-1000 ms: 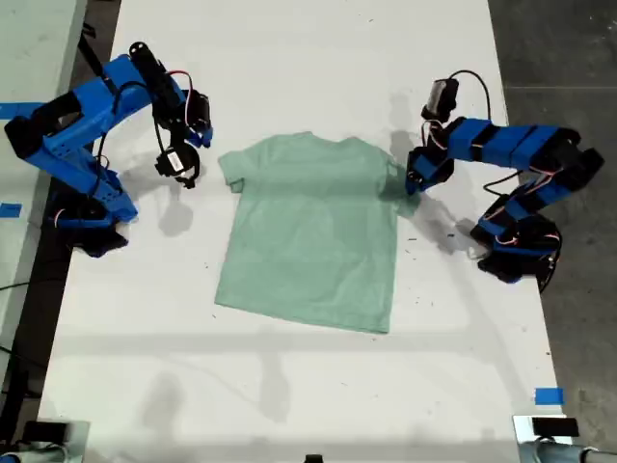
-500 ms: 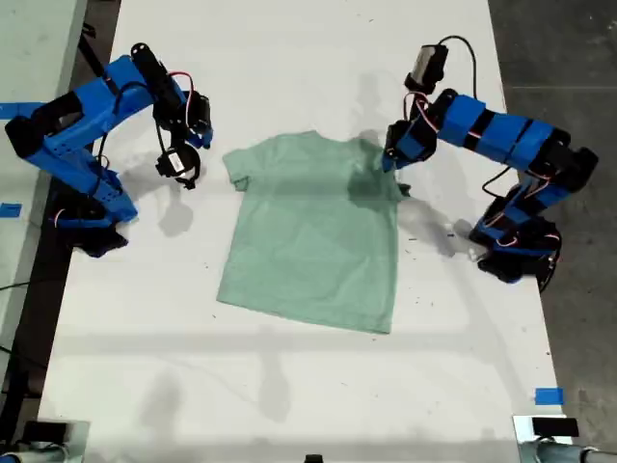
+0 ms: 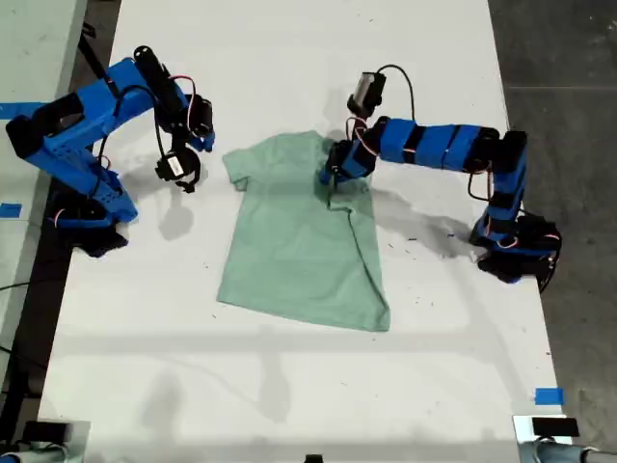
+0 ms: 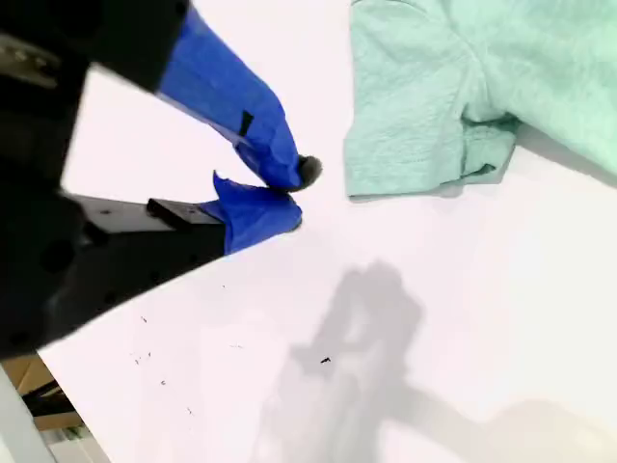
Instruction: Fold tshirt
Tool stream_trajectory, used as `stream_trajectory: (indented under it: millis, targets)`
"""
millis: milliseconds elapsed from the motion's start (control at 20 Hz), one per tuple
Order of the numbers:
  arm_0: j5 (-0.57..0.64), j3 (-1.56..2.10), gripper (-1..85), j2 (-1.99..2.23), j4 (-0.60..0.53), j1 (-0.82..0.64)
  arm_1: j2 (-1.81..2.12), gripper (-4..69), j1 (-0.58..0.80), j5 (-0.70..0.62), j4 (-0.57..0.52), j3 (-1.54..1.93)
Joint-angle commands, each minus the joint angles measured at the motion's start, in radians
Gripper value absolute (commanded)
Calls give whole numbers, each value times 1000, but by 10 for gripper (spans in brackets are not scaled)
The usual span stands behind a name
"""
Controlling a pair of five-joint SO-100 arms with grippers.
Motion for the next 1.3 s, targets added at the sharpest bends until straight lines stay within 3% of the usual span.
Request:
stream_trajectory:
  millis: [0, 300, 400, 550, 600, 700, 750, 950, 1250]
  targets:
    - [-14, -8, 0, 5, -15, 23, 8, 452, -51, 12, 112, -181]
    - [-20, -8, 0, 5, -18, 32, 360, 413, -49, 9, 465, -155]
    - [-23, -8, 0, 5, -17, 32, 500, 398, -49, 8, 534, -60]
    - [-25, -15, 3, -2, -20, 29, 670, 398, -49, 34, 535, 135]
    - [-17, -26, 49, -11, -18, 29, 713, 396, -49, 41, 520, 190]
    - [29, -54, 316, -35, -28, 37, 776, 387, -52, 48, 491, 273]
    - [49, -74, 338, -57, -31, 38, 793, 385, -54, 52, 483, 298]
    - [95, -104, 349, -161, -60, -18, 819, 383, -67, 60, 477, 325]
    - [183, -104, 346, -399, -224, -123, 847, 381, -97, 67, 488, 341]
